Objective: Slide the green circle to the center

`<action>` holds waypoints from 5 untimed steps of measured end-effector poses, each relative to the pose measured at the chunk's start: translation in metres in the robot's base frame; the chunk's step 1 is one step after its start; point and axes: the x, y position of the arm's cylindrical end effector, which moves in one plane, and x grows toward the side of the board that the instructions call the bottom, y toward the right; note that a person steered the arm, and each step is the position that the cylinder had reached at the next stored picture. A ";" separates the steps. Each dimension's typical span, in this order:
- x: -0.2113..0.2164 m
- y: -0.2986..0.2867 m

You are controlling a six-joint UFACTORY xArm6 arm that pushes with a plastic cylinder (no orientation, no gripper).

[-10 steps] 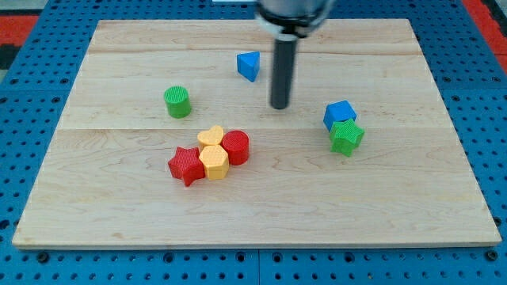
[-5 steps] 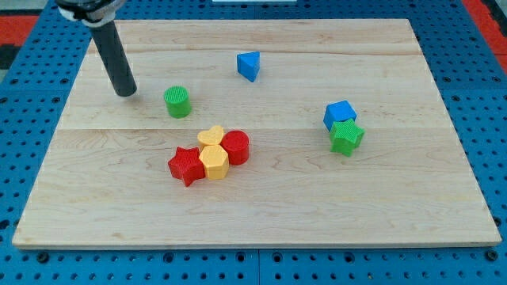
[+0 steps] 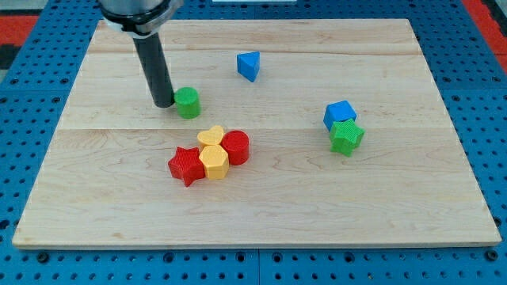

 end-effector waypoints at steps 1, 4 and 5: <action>0.000 0.024; 0.009 0.104; 0.025 0.122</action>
